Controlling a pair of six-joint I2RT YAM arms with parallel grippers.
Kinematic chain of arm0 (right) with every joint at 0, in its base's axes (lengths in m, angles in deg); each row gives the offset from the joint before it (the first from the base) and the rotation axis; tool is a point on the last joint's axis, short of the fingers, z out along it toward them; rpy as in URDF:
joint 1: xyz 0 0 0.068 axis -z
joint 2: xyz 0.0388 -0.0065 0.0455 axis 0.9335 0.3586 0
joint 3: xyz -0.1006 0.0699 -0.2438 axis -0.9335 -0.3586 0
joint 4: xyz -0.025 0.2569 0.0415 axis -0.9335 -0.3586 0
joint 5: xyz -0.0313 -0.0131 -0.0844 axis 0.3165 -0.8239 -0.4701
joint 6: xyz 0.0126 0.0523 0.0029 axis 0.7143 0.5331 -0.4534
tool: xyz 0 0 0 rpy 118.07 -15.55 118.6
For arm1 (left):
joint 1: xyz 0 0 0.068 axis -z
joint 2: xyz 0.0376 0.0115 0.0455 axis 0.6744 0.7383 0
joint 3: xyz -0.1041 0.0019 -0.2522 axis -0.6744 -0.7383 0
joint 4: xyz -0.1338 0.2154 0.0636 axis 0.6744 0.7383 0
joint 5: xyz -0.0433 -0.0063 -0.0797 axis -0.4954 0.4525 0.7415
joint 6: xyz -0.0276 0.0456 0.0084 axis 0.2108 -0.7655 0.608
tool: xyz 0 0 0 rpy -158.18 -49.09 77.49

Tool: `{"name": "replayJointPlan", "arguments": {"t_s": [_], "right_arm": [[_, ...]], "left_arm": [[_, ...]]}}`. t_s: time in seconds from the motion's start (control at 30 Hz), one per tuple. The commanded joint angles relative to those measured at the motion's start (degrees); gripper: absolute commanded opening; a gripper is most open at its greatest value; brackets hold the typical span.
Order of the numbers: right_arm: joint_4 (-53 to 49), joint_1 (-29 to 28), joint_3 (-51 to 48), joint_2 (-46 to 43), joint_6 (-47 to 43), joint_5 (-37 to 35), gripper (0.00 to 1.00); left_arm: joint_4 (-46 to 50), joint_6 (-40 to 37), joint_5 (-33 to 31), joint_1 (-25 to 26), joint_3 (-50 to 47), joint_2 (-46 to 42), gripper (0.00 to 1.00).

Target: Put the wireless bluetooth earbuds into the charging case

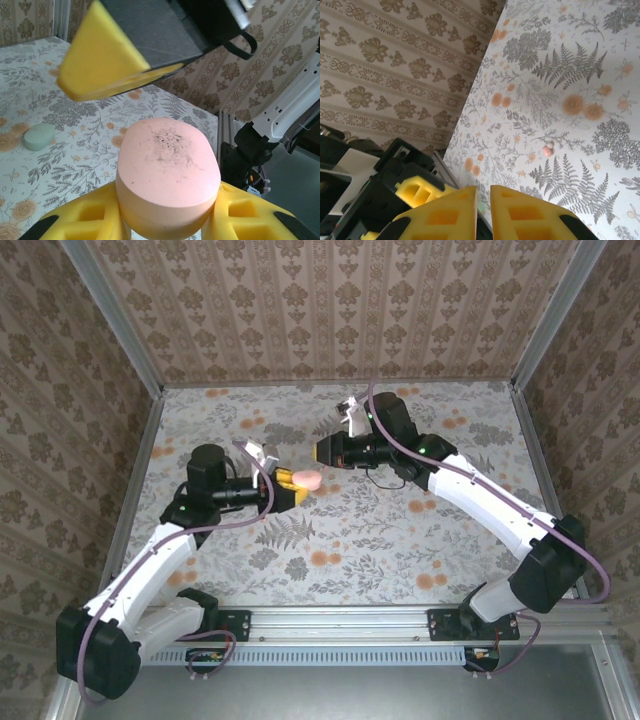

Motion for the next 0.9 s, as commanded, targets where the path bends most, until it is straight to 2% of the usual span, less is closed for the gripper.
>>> {"name": "replayJointPlan", "arguments": {"t_s": [0.0, 0.17, 0.27, 0.33, 0.57, 0.87], "right_arm": [[1.03, -0.31, 1.56, -0.77, -2.21, 2.69, 0.18], [-0.76, -1.31, -3.85, -8.18, -5.81, 3.70, 0.29], [-2.29, -2.19, -6.80, -11.69, -8.12, 3.49, 0.50], [-2.49, -2.40, -8.97, -13.21, -10.48, 3.44, 0.59], [-2.64, -2.75, -9.19, -11.41, -16.20, 5.73, 0.66], [-4.85, -4.44, -4.87, -6.49, -19.91, 4.06, 0.68]], "left_arm": [[-0.32, -0.22, 2.04, -1.29, -0.38, -1.20, 0.18], [0.05, 0.10, 2.14, -2.88, -0.12, -1.11, 0.18], [-0.33, 0.18, 2.94, -3.43, 0.23, -0.68, 0.18], [-0.79, 0.61, 4.40, -3.59, 0.72, -0.10, 0.18], [-2.64, 3.38, 8.53, -3.55, 1.97, 1.19, 0.18], [-3.28, 4.80, 9.44, -3.36, 1.70, 0.84, 0.18]]}}
